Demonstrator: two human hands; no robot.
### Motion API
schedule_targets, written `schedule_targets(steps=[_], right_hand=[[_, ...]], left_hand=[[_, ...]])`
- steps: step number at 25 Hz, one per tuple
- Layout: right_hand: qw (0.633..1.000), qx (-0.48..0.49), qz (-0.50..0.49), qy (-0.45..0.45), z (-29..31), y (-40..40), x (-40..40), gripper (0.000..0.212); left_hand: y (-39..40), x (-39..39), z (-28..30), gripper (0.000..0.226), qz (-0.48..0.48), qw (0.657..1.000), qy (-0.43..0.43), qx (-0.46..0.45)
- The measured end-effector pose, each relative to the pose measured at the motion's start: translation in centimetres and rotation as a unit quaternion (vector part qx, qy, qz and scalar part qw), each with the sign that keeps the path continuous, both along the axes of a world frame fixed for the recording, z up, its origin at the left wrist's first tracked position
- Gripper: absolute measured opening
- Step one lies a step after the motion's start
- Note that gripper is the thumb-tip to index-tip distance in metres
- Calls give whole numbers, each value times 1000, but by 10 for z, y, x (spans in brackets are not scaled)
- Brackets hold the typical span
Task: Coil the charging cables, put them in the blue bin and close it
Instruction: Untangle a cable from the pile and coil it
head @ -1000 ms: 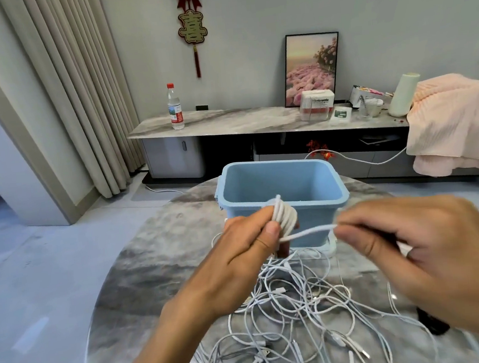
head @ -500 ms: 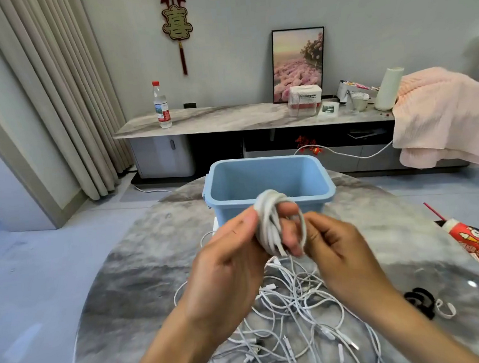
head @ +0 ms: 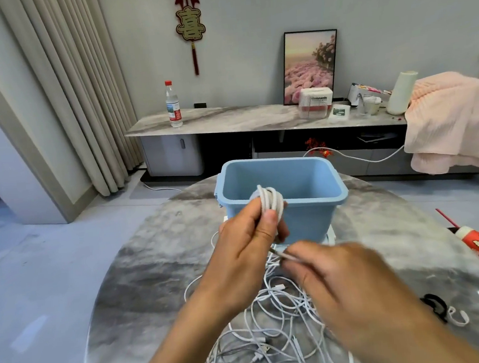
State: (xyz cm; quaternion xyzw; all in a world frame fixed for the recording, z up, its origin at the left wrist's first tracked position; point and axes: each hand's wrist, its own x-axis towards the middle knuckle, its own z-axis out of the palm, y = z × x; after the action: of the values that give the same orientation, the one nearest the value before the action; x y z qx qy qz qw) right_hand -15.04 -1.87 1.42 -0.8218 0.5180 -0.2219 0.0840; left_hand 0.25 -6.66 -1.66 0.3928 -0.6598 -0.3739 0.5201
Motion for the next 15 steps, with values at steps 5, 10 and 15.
schedule_targets(steps=[5, 10, 15], right_hand=[[974, -140, 57, -167, 29, -22, -49, 24], [900, 4, 32, -434, -6, -54, -52, 32], [864, 77, -22, -497, -37, -47, -26, 22]], left_hand=[[9, -11, 6, 35, -180, 977, 52, 99], [13, -14, 8, 19, -280, 923, 199, 172], [7, -9, 5, 19, -270, 832, 410, 260]])
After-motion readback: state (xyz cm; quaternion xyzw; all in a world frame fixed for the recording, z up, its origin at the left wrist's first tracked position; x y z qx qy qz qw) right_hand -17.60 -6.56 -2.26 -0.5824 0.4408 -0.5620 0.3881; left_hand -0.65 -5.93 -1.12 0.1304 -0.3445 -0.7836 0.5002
